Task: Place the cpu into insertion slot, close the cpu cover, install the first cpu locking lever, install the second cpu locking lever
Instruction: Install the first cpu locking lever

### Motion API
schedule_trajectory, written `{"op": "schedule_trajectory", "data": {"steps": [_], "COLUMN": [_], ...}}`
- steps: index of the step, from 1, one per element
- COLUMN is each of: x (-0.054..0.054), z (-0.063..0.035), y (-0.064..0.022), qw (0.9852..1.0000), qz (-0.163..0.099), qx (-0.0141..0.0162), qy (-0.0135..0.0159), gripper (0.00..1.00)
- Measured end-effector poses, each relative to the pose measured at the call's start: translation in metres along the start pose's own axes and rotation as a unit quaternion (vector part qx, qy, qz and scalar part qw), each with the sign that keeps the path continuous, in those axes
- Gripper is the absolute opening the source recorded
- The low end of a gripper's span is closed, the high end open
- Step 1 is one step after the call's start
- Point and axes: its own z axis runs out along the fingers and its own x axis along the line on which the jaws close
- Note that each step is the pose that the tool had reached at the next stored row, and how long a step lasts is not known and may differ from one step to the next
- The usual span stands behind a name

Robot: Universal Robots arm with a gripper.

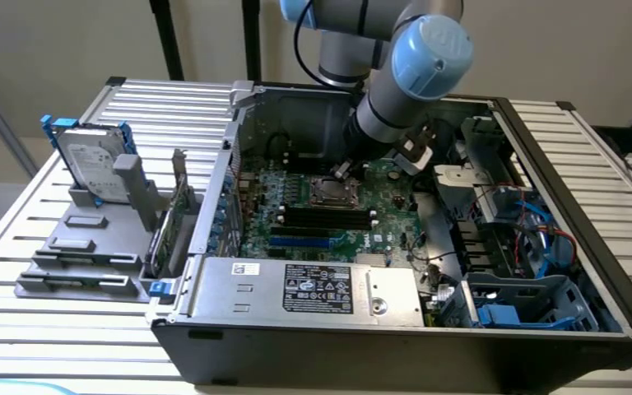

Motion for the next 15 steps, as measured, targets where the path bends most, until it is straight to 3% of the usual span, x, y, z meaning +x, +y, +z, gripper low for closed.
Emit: {"op": "schedule_trajectory", "data": {"steps": [8,15], "x": [-0.0002,0.0004], "z": [0.0007,-0.0068], "y": [0.0005,-0.0018], "qw": [0.9999,0.9999], "qz": [-0.012,-0.014], "qx": [0.0061,0.007], "qy": [0.0039,0.0047], "gripper": [0.11,0.11]}}
